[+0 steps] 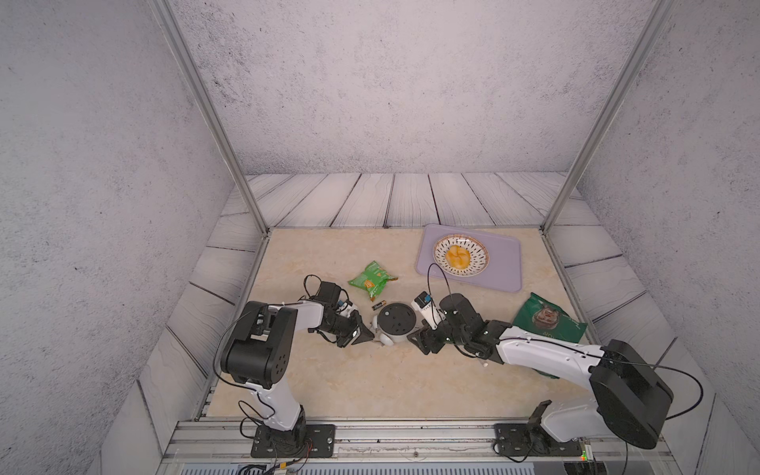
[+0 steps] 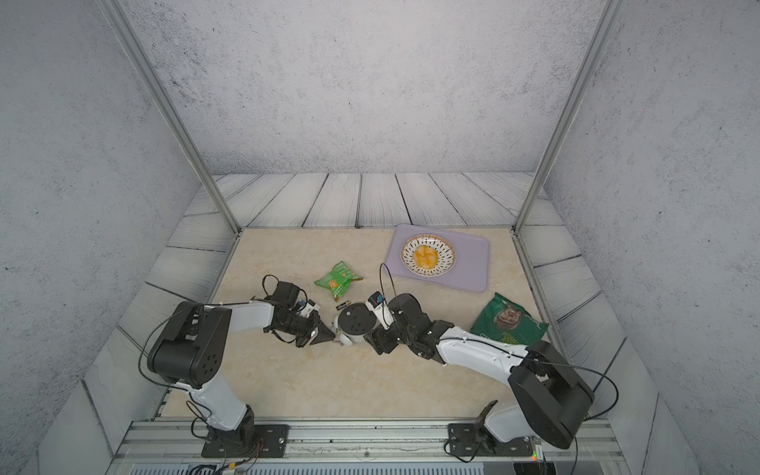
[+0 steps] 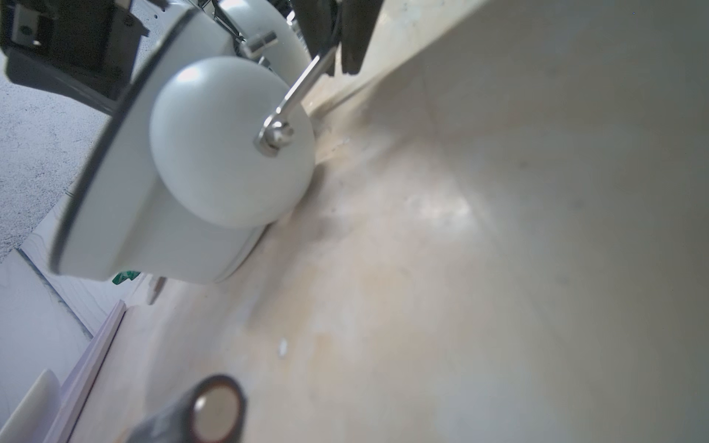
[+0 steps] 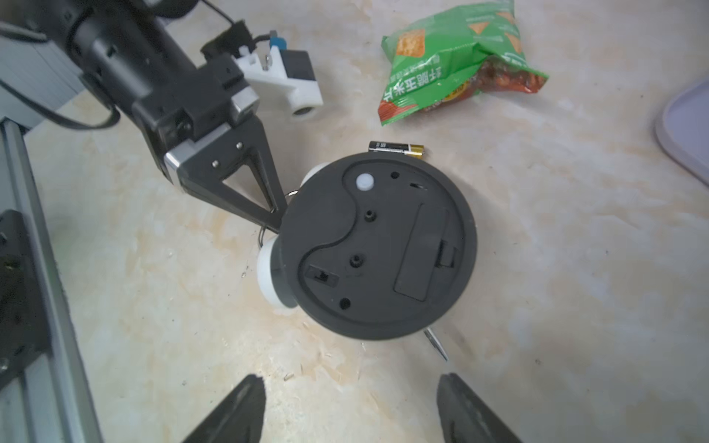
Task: Remove the battery from the alarm
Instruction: Adjust the alarm at the center of the board.
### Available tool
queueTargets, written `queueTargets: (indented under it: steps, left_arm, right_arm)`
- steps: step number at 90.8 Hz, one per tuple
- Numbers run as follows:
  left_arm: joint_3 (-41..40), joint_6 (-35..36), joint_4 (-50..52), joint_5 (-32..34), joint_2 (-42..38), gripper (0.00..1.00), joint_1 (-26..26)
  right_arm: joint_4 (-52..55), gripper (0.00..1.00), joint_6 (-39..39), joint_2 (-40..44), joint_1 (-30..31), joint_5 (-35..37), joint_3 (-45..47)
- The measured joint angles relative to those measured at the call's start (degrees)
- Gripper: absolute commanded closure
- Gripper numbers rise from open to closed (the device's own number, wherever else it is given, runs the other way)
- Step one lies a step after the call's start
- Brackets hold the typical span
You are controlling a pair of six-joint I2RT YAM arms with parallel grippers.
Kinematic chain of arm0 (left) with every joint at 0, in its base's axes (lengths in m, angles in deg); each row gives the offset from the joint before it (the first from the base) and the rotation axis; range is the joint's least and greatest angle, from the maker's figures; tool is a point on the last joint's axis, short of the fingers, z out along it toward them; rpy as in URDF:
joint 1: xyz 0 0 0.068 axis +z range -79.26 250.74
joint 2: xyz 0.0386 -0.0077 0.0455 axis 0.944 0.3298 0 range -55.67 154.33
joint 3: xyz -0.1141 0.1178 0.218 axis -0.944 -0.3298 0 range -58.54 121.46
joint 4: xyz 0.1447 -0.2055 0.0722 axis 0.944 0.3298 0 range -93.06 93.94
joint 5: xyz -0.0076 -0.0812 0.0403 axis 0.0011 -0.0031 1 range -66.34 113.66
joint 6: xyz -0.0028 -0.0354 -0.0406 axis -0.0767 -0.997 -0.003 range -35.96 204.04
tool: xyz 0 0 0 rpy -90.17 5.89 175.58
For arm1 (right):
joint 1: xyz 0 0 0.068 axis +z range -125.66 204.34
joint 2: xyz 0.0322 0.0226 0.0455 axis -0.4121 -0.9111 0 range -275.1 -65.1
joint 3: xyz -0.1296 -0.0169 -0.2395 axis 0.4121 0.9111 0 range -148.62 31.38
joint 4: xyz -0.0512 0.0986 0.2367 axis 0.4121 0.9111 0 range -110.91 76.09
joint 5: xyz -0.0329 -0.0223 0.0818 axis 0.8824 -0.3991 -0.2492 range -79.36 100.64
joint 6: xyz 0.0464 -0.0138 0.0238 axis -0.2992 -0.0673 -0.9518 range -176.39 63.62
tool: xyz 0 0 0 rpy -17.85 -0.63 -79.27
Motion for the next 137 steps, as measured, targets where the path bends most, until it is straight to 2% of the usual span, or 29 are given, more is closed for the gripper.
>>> queueTargets:
  steps: [8,19,36,53,67,78,93,103,110,117,128,137]
  left_arm:
    - [2.0,0.1,3.1,0.2,-3.3,1.0,-0.1]
    - [4.7,-0.3,5.0,-0.5,-6.8,1.0,-0.4]
    - [5.5,-2.2,6.6,-1.2,-9.3,1.0,-1.6]
    - [6.2,-4.1,7.1,-0.6,-10.3,1.0,-1.8]
    - [6.8,-5.0,7.0,0.2,-10.9,1.0,-1.8]
    - [6.8,-5.4,6.8,0.2,-11.4,1.0,-1.9]
    - [7.6,-6.3,6.9,-0.5,-12.0,0.97,-2.1]
    - [7.8,-6.4,7.6,-0.7,-13.3,0.9,-2.4]
    - [7.8,-6.5,8.3,-1.4,-14.0,0.73,-2.8]
    - [7.9,-5.6,9.8,-1.9,-15.5,0.56,-3.0]
    - [10.2,-2.1,14.6,0.5,-17.9,0.45,-2.8]
    - [14.4,3.7,19.5,7.4,-21.0,0.38,-2.0]
  right_arm:
    - [-7.4,0.14,5.9,0.1,3.0,3.7,5.0]
    - [-14.7,0.11,14.4,-1.7,6.3,8.1,7.6]
    - [-31.7,0.1,23.7,-12.7,9.0,14.8,7.5]
    - [-47.3,0.11,28.6,-22.9,10.2,21.5,7.3]
    - [-54.0,0.18,29.9,-28.0,10.5,26.6,5.2]
    - [-57.8,0.29,30.3,-30.5,10.6,29.2,4.3]
    - [-60.4,0.59,30.1,-30.7,10.9,30.5,4.7]
    - [-62.4,0.66,29.4,-30.5,11.2,30.6,5.6]
    - [-61.9,0.66,28.3,-28.8,11.4,30.4,6.9]
    - [-56.6,0.67,26.1,-24.2,11.0,30.3,9.5]
    - [-38.5,0.68,20.0,-11.8,9.3,25.8,10.8]
    - [-20.4,0.69,12.4,-1.9,6.2,17.8,6.4]
